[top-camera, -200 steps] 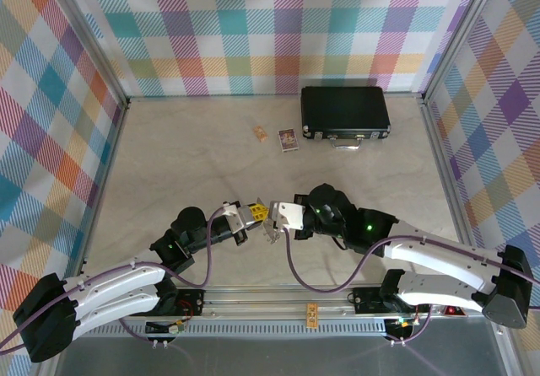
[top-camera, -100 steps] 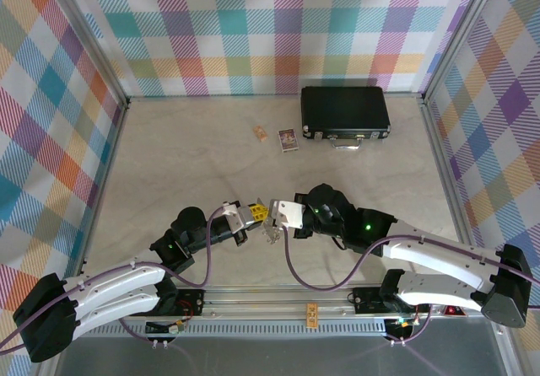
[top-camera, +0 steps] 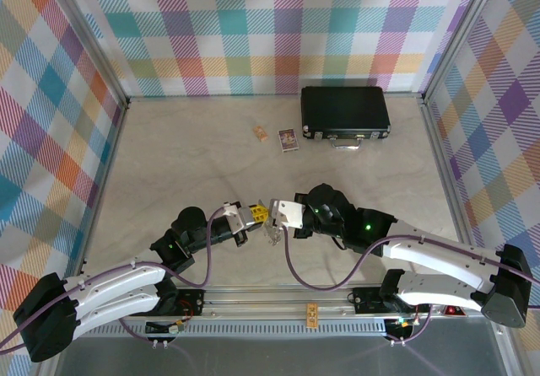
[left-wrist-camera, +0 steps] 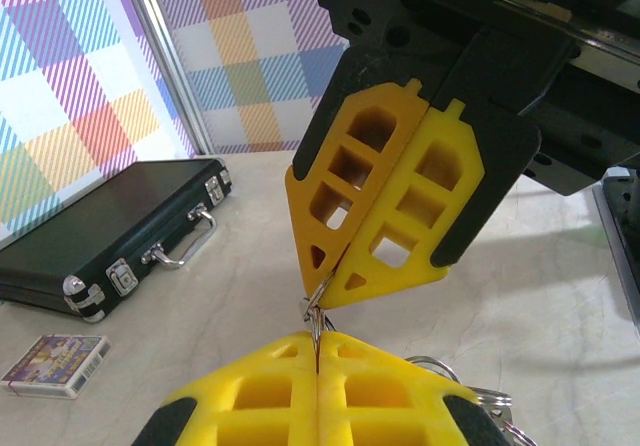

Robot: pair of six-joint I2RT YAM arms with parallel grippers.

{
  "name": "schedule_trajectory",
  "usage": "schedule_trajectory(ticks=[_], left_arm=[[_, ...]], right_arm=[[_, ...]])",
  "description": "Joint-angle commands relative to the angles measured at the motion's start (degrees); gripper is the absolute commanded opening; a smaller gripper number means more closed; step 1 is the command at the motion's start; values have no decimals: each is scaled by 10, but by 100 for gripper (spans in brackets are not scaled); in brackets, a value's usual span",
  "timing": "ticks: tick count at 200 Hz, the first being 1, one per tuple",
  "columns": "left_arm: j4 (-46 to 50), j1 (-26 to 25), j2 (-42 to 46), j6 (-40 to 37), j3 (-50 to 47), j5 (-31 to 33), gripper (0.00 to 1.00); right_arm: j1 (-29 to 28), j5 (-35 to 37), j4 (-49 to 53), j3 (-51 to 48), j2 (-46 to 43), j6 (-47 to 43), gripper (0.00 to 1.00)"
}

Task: Put the keys on the keyring

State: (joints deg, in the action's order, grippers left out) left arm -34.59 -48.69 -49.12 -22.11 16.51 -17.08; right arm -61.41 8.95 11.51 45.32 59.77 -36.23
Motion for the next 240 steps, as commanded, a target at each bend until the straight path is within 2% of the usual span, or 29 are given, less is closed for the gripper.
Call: schedule_trajectory(ticks=[1,115,188,240], left_arm=[[-24,-7,1,3,10,-7,0],[-28,-8,-4,15,12,34,0],[-48,-7,11,25,3,39,0],[-84,-7,5,49,-4,16,0]], right_arm=[[4,-3,-15,11,-10,9,0],[0,-29,-4,1,1,-28,0],[-6,-24,4,2,18,-31,0],[-7,-11,-10,2,16,-15,0]])
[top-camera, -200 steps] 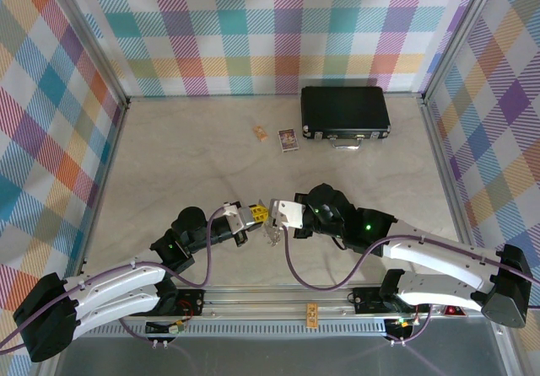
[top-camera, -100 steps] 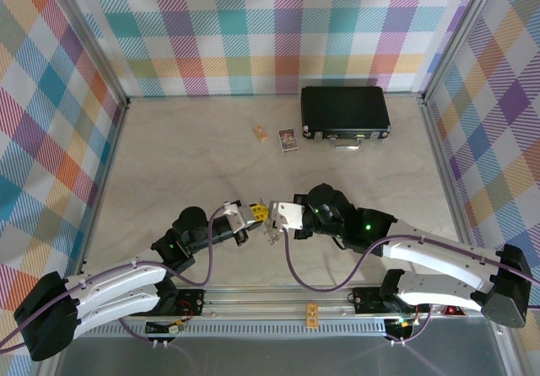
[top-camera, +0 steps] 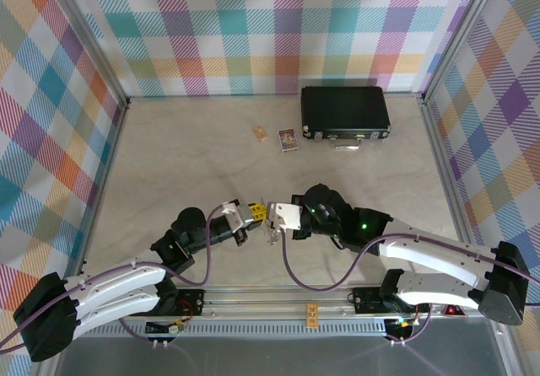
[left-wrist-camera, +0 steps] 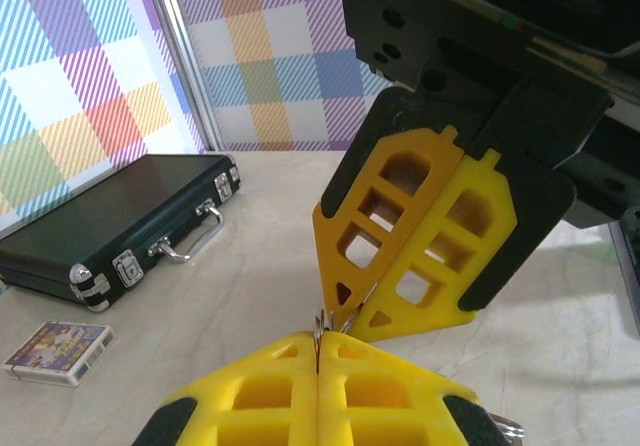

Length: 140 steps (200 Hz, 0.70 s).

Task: Put the keys on the keyring

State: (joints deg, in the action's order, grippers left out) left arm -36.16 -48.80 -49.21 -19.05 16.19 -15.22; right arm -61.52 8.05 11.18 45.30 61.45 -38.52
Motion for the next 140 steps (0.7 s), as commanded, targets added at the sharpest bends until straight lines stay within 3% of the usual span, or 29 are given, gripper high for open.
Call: schedule_trajectory(ticks=[1,52,66,79,140], left_arm=[[-70,-6,6,19,-1,-3,0],[-177,-6,-35,89,-13,-21,0],[-214,-6,-49,113,-16,-27,0],[-241,-6,-56,133,-16,-26,0],[-227,-6,-50,172,3,-24,0]], right_arm=[[-6,-1,-8,2,-1,9,0],[-6,-8,-52,-22,-33,77,1],[-5,-10,-50,-28,-49,107,10],[-6,-2,-47,-36,-66,132,25],[-2,42,-76,-98,-181,306,42]])
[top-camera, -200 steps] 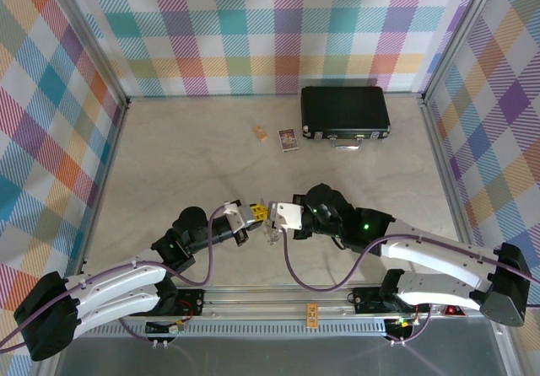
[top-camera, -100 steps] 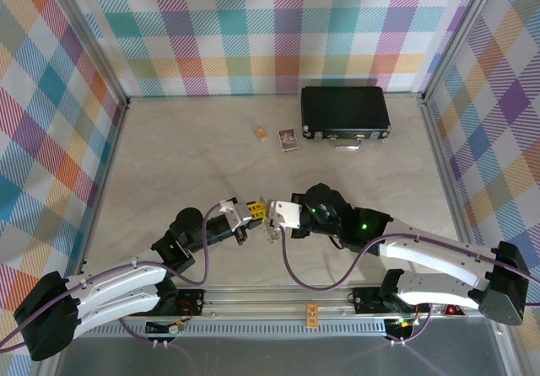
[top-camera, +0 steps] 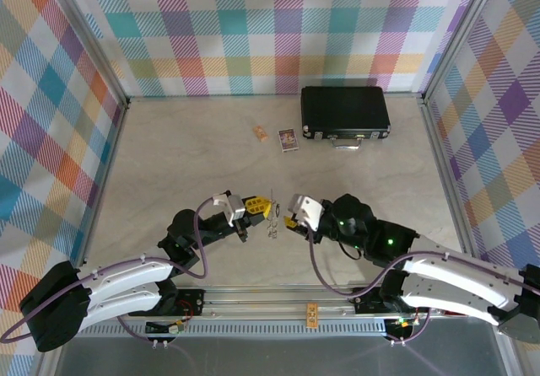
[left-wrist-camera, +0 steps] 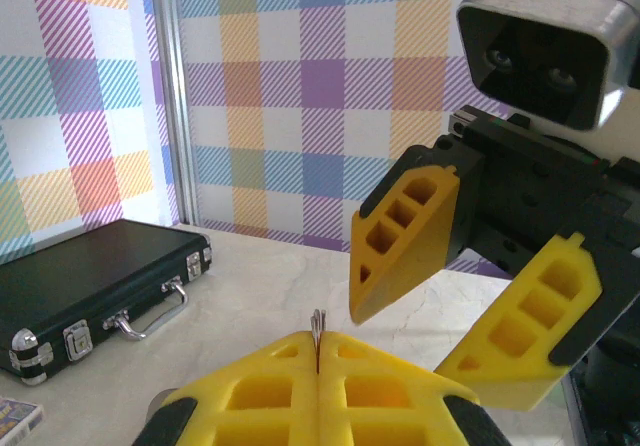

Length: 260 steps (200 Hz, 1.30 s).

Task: Put the keys on the keyring

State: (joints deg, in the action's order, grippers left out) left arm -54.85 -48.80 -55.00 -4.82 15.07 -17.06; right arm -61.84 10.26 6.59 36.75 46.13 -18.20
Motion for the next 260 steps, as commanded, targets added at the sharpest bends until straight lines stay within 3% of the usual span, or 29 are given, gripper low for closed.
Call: schedule_trajectory(ticks=[1,39,97,120,187,260], left_arm=[[-41,-7,8,30,15,-6,0],[-71,-6,-1,74,19,-12,0],[-44,-2,10,95,35,-37,0],[-34,0,11,97,39,-46,0],[-36,2,2,98,41,-52,0],[-37,2,4,99,39,-63,0]], right_arm=[[2,19,-29,-12,-28,105,42],[17,-28,-56,-17,-52,168,44],[122,-224,-100,9,-31,241,41],[137,-278,-98,29,1,241,38],[143,-347,-95,64,59,218,33],[151,-355,-86,80,89,215,25]])
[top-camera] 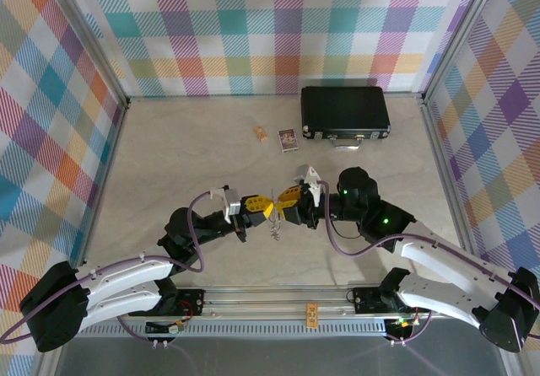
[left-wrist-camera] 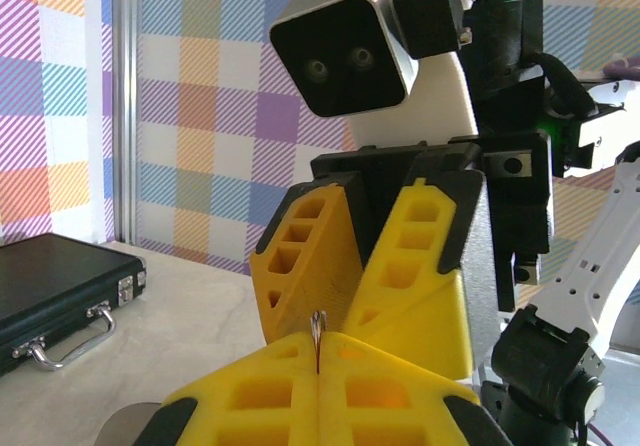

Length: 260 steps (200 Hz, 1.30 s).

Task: Put the keys on the keyring

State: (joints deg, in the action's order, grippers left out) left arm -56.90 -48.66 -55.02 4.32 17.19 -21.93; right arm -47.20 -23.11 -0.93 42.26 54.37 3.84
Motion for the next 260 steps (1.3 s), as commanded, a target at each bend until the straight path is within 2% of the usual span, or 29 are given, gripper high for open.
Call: schedule_trajectory(ticks=[1,28,66,99,104,110,122,133,170,211,260], left_arm=[[-16,0,4,8,18,-15,0],[-14,1,5,8,18,-21,0],[-11,1,8,6,16,-18,0],[1,2,8,0,18,-10,0],[5,2,8,-2,18,-6,6],[12,2,8,-3,19,3,18],[27,4,9,-8,21,13,33],[46,7,13,-14,24,19,38],[188,12,42,-48,63,46,39],[327,13,68,-122,94,65,38],[378,13,34,-153,109,39,35]], right_arm=[[4,-22,-11,25,8,-6,25],[8,-37,-14,29,15,-5,21],[10,-52,-9,30,20,-10,0],[11,-30,-14,15,1,-18,0],[11,-24,-13,13,-2,-18,0],[12,-17,-9,12,-5,-20,0],[12,3,8,15,-8,-27,0],[13,22,35,22,-6,-36,0],[12,67,112,39,2,-75,0],[12,109,212,85,47,-120,0],[3,149,356,174,124,-203,0]])
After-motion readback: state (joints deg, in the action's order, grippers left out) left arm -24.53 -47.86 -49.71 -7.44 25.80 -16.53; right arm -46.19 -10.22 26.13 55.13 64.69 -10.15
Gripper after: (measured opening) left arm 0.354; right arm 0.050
